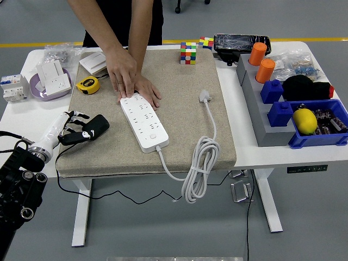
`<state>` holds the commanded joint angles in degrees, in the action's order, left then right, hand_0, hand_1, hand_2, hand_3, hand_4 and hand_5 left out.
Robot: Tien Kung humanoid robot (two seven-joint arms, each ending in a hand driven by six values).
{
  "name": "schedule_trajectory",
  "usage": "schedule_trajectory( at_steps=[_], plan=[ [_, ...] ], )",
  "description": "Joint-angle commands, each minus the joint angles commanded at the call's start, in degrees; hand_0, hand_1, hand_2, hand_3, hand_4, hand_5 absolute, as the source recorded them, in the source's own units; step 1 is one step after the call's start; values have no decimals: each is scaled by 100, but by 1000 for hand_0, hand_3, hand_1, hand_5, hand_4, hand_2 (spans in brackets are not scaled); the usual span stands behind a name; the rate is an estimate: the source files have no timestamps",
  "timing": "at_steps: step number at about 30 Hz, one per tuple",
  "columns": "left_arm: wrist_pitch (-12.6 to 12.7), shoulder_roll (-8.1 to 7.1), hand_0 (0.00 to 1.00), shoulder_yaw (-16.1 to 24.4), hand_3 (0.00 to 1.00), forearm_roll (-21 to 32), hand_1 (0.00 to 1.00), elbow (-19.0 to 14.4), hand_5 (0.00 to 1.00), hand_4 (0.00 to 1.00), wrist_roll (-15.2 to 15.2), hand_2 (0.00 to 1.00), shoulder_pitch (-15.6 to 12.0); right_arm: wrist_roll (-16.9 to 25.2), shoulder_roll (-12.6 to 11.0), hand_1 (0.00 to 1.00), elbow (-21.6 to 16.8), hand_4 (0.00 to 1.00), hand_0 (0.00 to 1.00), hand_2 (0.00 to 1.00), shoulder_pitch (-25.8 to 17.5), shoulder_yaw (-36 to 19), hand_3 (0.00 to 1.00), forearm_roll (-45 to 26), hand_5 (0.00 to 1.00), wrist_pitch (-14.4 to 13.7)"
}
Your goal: Pick up the plug,place it near the board,insert it into the board,press the button
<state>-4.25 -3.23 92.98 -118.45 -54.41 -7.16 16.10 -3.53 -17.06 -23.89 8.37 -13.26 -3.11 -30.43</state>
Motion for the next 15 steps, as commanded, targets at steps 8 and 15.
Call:
schedule_trajectory(
  at_steps=[8, 15],
  plan=[
    [-98, 4, 826, 61, 861, 289, 905, -185, 779, 998, -2, 864, 6, 3, 4, 787, -3, 998, 819, 751, 24, -24, 756, 5, 998, 1],
    [-118, 37, 944, 1, 976, 1818, 994, -1019, 998, 998, 216, 979, -113, 2, 7, 787, -3, 998, 819, 751, 29, -31, 756, 4, 998, 3]
  ],
)
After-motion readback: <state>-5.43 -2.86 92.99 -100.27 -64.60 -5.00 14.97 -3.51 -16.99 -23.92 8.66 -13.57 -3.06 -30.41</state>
